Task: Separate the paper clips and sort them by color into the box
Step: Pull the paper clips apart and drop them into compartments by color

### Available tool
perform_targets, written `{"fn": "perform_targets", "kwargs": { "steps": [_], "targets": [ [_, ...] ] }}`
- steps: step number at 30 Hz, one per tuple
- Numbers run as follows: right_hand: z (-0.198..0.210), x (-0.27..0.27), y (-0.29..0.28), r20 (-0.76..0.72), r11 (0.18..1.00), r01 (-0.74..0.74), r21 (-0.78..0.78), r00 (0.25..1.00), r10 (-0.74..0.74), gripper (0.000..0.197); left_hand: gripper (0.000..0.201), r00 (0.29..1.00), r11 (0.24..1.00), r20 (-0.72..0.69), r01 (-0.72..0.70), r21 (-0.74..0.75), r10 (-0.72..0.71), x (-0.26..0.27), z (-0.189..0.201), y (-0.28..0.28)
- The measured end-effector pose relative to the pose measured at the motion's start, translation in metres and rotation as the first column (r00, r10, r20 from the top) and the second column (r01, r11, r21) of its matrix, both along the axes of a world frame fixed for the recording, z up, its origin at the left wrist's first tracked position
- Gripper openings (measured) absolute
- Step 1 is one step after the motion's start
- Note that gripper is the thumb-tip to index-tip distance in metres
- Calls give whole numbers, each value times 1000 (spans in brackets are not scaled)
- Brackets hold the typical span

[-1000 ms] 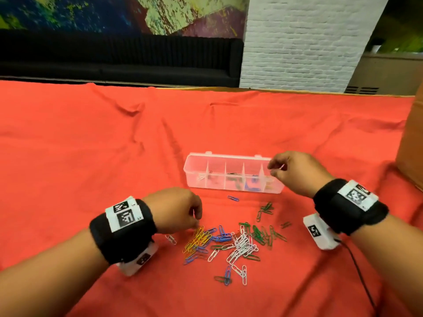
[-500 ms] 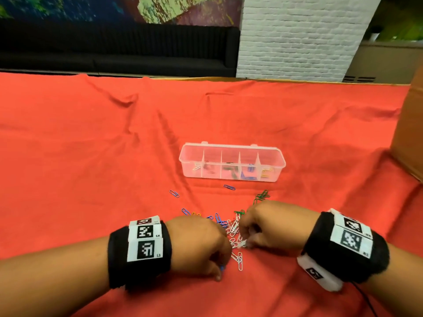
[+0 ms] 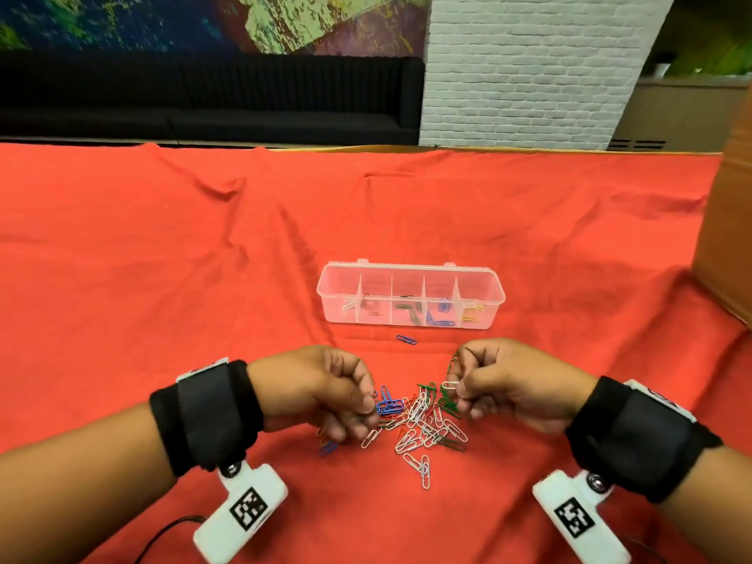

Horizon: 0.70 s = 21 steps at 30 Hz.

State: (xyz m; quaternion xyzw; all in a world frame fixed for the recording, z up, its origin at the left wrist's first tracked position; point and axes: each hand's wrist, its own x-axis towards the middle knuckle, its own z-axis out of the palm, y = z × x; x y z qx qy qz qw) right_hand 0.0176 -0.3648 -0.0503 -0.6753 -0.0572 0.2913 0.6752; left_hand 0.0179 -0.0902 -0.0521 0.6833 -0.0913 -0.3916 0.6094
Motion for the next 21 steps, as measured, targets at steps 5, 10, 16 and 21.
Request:
{"fn": "perform_targets", "kwargs": {
  "steps": [5,10,16,21],
  "targets": [
    [-3,-3,6,-106,990,16,141,994,-1,23,34,979,984,-197,-86,-156,54,2,-2,0],
    [1,-6,14,-228,997,-27,68,973,42,26,33,974,978,-207,-124,-166,89,2,-2,0],
    [-2,-25,27,234,561,-260,-786,715,659,14,13,557,681,524,107,724,-644,-15,2,-22],
    [-2,-37,36,268,327,-46,-944,472,840,29,27,285,492,481,-38,870,-829,-25,-2,-47]
  ]
}}
